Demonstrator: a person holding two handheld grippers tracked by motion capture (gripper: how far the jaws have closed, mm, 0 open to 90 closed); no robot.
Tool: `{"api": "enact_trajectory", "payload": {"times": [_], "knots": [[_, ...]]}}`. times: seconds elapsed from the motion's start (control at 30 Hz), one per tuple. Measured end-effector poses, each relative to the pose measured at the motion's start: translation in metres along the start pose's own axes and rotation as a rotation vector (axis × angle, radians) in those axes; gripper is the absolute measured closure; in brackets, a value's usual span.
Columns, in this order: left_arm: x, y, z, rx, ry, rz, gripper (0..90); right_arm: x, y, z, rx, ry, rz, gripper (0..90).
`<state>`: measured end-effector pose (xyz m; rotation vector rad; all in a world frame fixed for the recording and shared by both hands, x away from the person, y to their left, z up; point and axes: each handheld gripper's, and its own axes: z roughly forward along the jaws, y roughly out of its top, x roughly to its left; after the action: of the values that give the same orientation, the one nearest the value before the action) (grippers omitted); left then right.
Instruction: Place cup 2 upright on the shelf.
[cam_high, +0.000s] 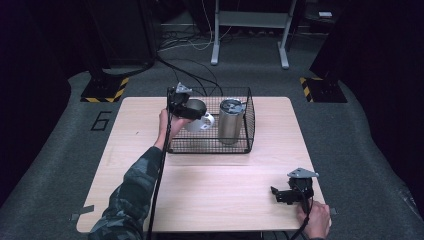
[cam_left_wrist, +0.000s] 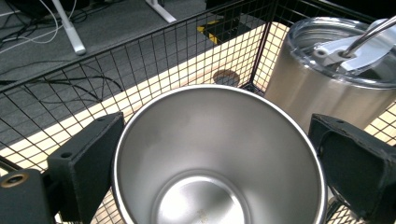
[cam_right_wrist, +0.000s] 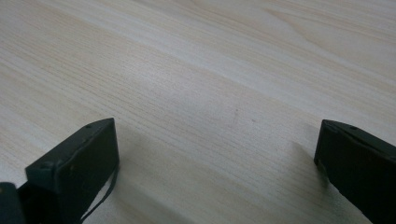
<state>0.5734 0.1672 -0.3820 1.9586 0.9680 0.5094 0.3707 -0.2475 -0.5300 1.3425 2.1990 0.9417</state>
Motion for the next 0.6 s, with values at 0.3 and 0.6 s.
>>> {"api": "enact_trajectory", "payload": {"times": [0.3, 0.6], "knots": [[0.001, -0.004, 0.009, 0.029, 0.005, 0.002, 6.4, 0.000, 0.000, 0.000, 0.000, 0.000, 0.000, 0.0], [0.004, -0.008, 0.019, 0.065, 0.012, 0.000, 6.4, 0.000, 0.000, 0.000, -0.001, 0.000, 0.000, 0.0]]}}
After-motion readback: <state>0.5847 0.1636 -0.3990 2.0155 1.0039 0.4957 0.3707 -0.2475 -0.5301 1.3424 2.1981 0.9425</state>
